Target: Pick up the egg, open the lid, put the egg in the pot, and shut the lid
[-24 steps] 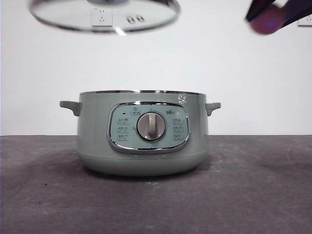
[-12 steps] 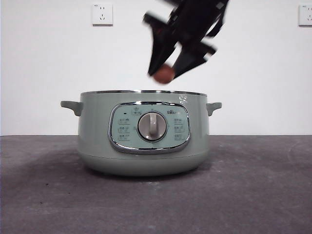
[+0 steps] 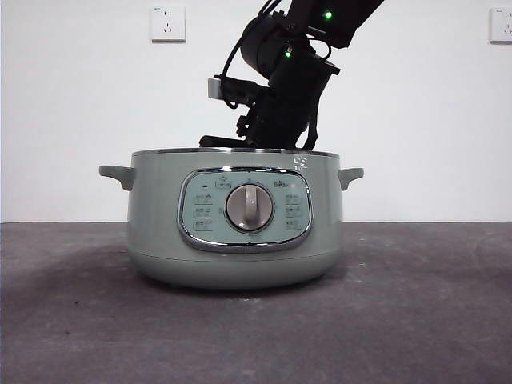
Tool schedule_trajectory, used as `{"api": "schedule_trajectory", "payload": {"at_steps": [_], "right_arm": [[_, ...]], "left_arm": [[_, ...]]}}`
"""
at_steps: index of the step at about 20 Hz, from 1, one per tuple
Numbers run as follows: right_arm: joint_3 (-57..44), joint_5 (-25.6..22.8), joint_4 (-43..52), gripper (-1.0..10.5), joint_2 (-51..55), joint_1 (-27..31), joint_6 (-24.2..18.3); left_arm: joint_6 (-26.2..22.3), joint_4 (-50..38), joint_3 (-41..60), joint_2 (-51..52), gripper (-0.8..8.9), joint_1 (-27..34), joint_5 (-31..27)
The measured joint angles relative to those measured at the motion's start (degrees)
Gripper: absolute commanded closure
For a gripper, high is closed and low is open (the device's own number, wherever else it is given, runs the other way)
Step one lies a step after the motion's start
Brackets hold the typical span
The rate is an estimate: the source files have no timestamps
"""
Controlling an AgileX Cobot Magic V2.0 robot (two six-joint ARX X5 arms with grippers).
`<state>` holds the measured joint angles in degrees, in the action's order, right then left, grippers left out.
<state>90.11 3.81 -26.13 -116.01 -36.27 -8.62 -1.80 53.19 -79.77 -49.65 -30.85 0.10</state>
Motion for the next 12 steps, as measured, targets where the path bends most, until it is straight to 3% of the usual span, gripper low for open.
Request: {"api": "schedule_trajectory", "payload": {"at_steps": [5, 6, 8, 12], "right_arm": [[0.3, -0.9, -1.3, 9.3, -0.8, -0.1, -0.2], [0.3, -0.9, -1.3, 8.3, -0.8, -0.1, -0.2], [0.3, -0.8, -1.3, 5.2, -0.8, -0.1, -0.2], [0.3, -0.9, -1.4, 5.0, 0.4, -0.1, -0.1]], "left_arm": [[0.0, 0.1, 0.0, 0.0, 8.22, 0.0, 0.0], [0.0, 0.3, 0.0, 0.0, 8.22, 0.0, 0.0], [0.0, 0.8, 0.0, 0.0, 8.22, 0.0, 0.0], [0.3, 0.8, 0.0, -0.5, 8.22, 0.0, 0.0]]}}
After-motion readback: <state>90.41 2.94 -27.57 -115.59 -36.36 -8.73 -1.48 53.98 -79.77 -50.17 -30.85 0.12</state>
